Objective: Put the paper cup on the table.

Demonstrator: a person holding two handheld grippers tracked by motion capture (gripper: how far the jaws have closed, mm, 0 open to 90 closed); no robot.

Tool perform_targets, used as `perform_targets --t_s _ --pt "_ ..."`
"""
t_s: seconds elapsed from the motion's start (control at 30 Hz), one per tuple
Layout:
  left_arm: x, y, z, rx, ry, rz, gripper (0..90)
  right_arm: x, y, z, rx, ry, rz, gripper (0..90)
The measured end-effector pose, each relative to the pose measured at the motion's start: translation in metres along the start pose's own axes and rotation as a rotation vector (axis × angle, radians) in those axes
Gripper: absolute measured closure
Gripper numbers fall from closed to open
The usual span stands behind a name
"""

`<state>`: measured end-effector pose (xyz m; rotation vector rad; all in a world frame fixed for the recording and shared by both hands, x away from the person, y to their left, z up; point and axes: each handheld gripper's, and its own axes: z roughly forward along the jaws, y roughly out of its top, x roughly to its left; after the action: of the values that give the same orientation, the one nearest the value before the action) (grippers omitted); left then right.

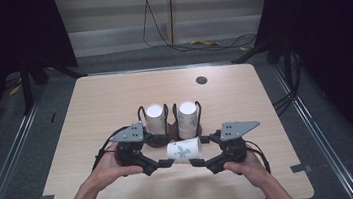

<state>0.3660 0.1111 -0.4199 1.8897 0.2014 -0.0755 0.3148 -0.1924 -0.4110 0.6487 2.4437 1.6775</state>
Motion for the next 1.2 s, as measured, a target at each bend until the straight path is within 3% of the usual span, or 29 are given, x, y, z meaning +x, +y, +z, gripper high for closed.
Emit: perform_targets --t_s 0.07,0.1,0.13,0.23,0.27,0.33,0.37,0.4,0.43,0.5,0.53,0.57,0.6,0.77,0.9,0.97,1.2 --pt "0.003 -0.002 -0.002 0.011 0.044 -0.027 16.3 -0.004 -0.001 -0.002 0.009 -0.015 0.011 25.7" --pt "0.003 -0.002 -0.002 0.011 0.044 -0.027 16.7 -0.005 -0.001 -0.002 0.009 -0.019 0.018 25.7" --pt "0.004 -0.002 -0.005 0.025 0.094 -0.024 19.4 -0.006 -0.001 -0.003 0.014 -0.032 0.023 25.7" --pt "0.004 -0.003 -0.008 0.040 0.116 -0.037 23.5 -0.007 -0.001 -0.004 0.029 -0.057 0.019 25.5" --pt "0.006 -0.005 -0.010 0.045 0.156 -0.053 23.2 -0.007 -0.001 -0.005 0.052 -0.082 0.024 25.4" --pt "0.007 -0.006 -0.011 0.041 0.174 -0.059 22.5 -0.008 -0.002 -0.006 0.065 -0.095 0.030 25.3" --pt "0.008 -0.007 -0.012 0.039 0.191 -0.068 23.0 -0.010 -0.003 -0.009 0.074 -0.126 0.048 25.3" --pt "0.009 -0.008 -0.014 0.043 0.207 -0.080 23.0 -0.010 -0.003 -0.009 0.074 -0.126 0.048 25.3" --pt "0.012 -0.011 -0.018 0.046 0.239 -0.102 23.0 -0.012 -0.004 -0.012 0.093 -0.168 0.065 25.4" --pt "0.013 -0.012 -0.020 0.044 0.247 -0.111 22.3 -0.015 -0.005 -0.016 0.119 -0.234 0.072 25.5" --pt "0.014 -0.014 -0.022 0.047 0.254 -0.118 22.3 -0.015 -0.005 -0.016 0.119 -0.234 0.072 25.5" --pt "0.015 -0.016 -0.024 0.050 0.264 -0.124 22.3 -0.021 -0.006 -0.020 0.146 -0.284 0.087 25.6" --pt "0.016 -0.017 -0.026 0.056 0.277 -0.128 22.3 -0.021 -0.006 -0.020 0.146 -0.284 0.087 25.6" --pt "0.019 -0.026 -0.036 0.068 0.328 -0.143 22.2 -0.027 0.004 -0.036 0.178 -0.397 0.109 25.7" --pt "0.019 -0.029 -0.040 0.060 0.342 -0.152 22.2 -0.026 0.010 -0.042 0.193 -0.435 0.127 25.8" --pt "0.020 -0.030 -0.044 0.094 0.345 -0.165 23.3 -0.027 0.011 -0.044 0.219 -0.465 0.144 25.8" --pt "0.028 -0.036 -0.052 0.099 0.391 -0.181 22.3 -0.044 0.010 -0.051 0.301 -0.562 0.196 25.9"
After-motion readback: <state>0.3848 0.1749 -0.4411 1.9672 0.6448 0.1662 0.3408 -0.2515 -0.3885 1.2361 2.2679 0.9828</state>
